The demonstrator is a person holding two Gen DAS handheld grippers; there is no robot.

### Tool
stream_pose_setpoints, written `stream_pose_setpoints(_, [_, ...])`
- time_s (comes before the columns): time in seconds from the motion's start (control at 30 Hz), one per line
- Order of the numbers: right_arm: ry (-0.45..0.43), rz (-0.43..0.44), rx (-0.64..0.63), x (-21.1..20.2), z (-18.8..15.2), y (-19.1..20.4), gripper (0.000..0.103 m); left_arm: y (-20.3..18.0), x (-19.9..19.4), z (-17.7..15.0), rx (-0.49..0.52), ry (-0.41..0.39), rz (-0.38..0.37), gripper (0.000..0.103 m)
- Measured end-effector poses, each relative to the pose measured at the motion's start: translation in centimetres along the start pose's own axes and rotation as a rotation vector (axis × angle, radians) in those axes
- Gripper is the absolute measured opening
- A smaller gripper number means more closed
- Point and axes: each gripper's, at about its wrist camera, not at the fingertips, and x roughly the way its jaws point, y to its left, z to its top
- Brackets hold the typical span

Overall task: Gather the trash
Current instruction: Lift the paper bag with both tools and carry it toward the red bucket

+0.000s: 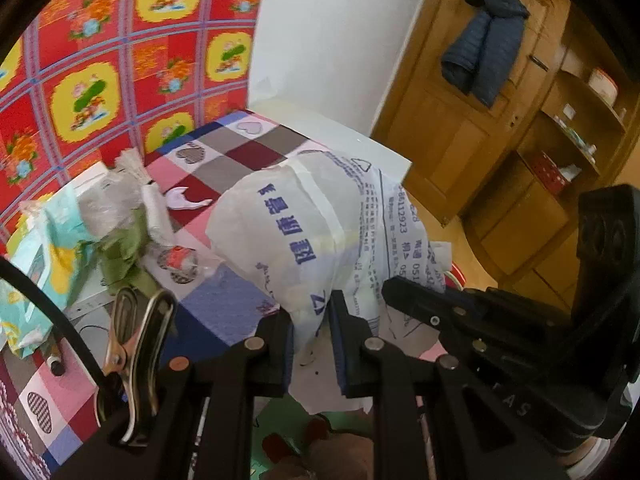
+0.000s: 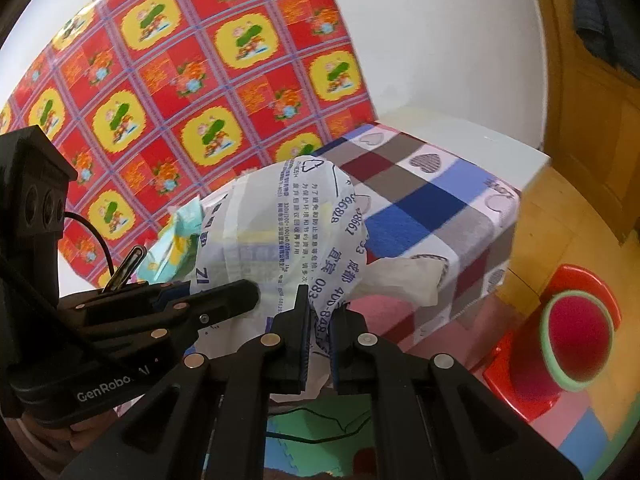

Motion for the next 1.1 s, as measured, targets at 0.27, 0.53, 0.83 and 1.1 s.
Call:
stream_pose_setpoints(0.27, [-0.032,-0.052,0.061,-1.7,-0.4,-3.3,0.009,-3.2,1.6,0.8,0.066,0.021,-0.049,0.016])
stream_pose_setpoints(0.53, [-0.053,-0.097,0.120,-3.4,-0.7,-7.6,0.009,-7.6,4.0,1.6,0.128,0.045,-0.087,0.016])
stream_pose_setpoints(0.83, [-0.086,-0.164,0.202,-6.3,-1.3,-13.3,0.009,-13.1,7.1,2.3,0.188,0.081,-0.148,0.016])
stream_pose_setpoints(1.1, [-0.097,-0.219,0.265,-8.2,-2.4,-17.7,0.009,-18.0,9.6,2.3,0.250,0.115,-0.203,0.016])
